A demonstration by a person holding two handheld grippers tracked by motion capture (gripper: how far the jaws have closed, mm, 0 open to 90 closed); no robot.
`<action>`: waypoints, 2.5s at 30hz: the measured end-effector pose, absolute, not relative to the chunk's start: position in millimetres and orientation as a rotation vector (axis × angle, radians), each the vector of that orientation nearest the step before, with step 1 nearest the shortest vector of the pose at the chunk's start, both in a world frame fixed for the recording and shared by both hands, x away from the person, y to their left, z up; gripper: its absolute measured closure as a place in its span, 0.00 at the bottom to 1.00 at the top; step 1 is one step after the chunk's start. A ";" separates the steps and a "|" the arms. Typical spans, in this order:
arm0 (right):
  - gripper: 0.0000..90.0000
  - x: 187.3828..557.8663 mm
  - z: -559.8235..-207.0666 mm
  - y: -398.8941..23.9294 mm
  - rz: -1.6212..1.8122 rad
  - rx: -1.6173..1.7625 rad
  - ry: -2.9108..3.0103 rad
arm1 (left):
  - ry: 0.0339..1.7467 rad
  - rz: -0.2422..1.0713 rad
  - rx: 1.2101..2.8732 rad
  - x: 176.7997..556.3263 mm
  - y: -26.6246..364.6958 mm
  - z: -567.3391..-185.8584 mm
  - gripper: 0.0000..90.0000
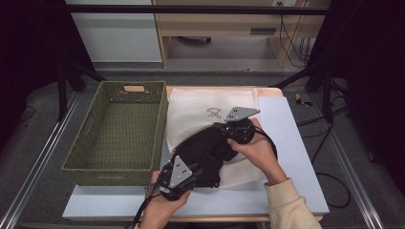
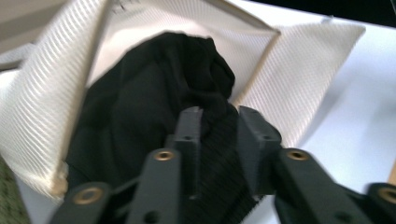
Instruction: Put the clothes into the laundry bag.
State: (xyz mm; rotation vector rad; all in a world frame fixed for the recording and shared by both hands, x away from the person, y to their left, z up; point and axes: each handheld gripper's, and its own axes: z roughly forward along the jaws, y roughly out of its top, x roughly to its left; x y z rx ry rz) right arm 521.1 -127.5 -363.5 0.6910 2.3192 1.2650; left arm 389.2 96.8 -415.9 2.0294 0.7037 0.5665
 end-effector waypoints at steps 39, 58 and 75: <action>0.97 517.7 -369.8 -125.5 1.257 0.689 2.349 | 0.794 0.521 2.197 384.2 105.9 -458.5 1.00; 0.97 516.5 -371.8 -122.5 1.231 0.670 2.369 | 0.784 0.525 2.237 396.0 96.7 -468.1 1.00; 0.97 515.1 -375.2 -116.4 1.207 0.653 2.400 | 0.799 0.537 2.239 415.1 87.7 -470.6 1.00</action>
